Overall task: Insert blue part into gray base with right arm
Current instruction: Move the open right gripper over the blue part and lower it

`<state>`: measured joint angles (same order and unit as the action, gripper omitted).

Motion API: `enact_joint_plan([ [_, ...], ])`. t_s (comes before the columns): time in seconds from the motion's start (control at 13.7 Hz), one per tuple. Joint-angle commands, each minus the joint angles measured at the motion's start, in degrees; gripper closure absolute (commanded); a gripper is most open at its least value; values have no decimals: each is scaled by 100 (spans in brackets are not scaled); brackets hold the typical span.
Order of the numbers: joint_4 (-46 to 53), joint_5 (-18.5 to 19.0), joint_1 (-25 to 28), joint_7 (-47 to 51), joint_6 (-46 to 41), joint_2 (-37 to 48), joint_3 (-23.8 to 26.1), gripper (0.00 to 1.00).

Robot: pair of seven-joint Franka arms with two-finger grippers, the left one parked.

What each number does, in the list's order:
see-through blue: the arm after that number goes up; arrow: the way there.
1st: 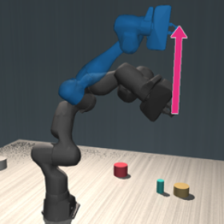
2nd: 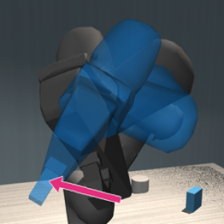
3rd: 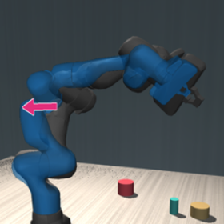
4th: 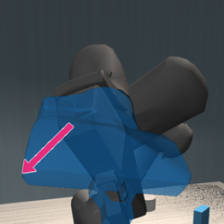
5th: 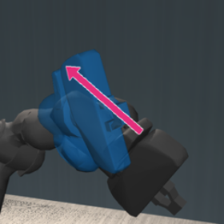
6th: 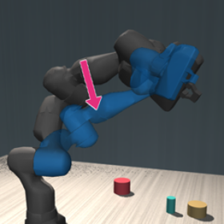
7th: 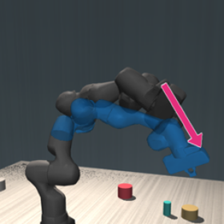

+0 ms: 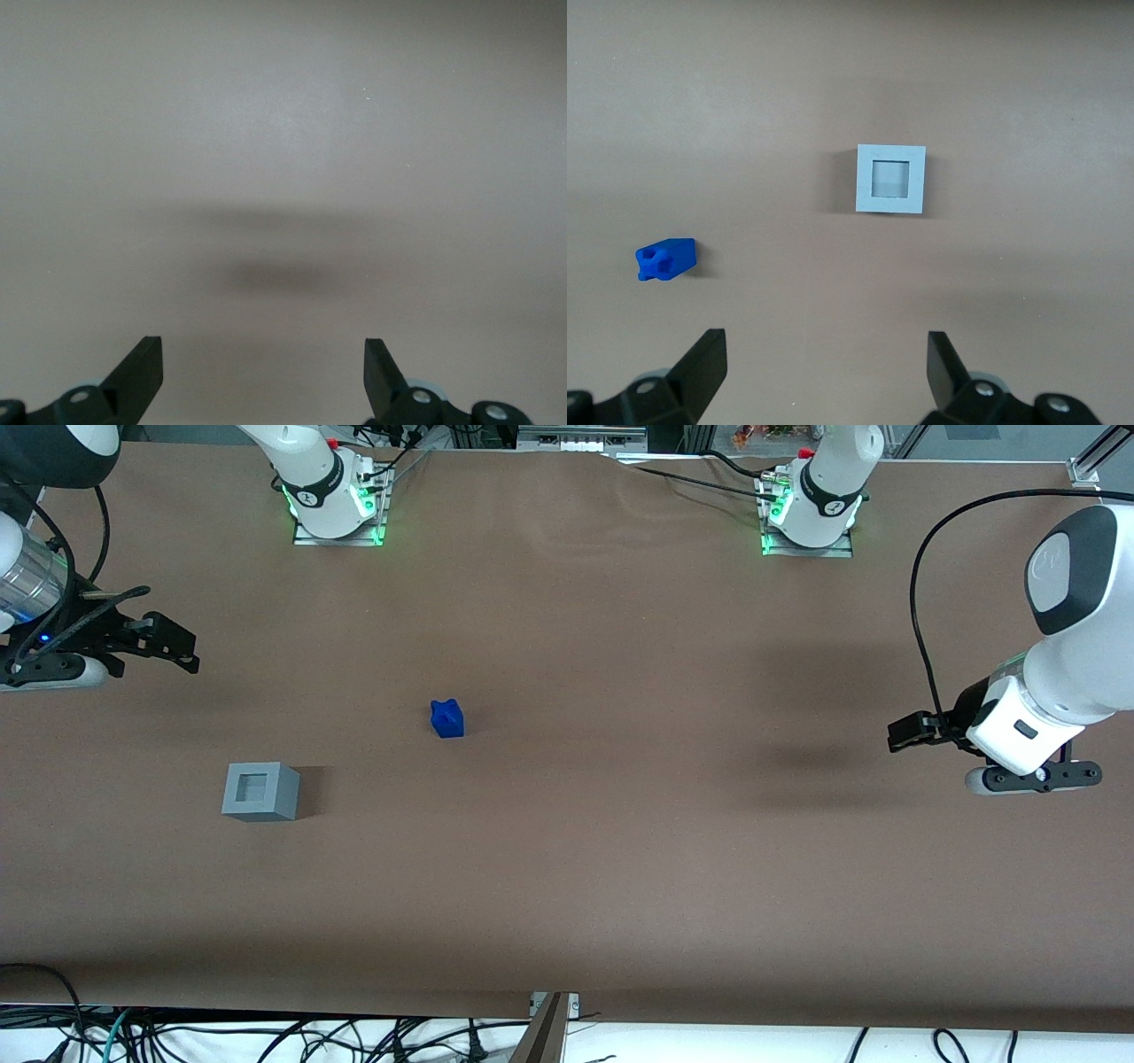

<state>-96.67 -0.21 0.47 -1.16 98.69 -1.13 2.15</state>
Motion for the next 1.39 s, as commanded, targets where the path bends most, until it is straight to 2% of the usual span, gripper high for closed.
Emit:
enact_joint_plan([
  [0.0, 86, 56, 67, -130, -8, -27, -57, 0],
  [0.44, 86, 38, 120, -113, -17, -342, 13, 0],
  [0.73, 43, 56, 874, -17, -43, -528, 4, 0],
  [0.95, 43, 30, 1437, 965, 149, -773, 13, 0],
  [1.17, -71, -23, 1894, 1117, 281, -985, 13, 1],
  [1.31, -395, -32, 2036, 1467, 666, -1012, 22, 1],
])
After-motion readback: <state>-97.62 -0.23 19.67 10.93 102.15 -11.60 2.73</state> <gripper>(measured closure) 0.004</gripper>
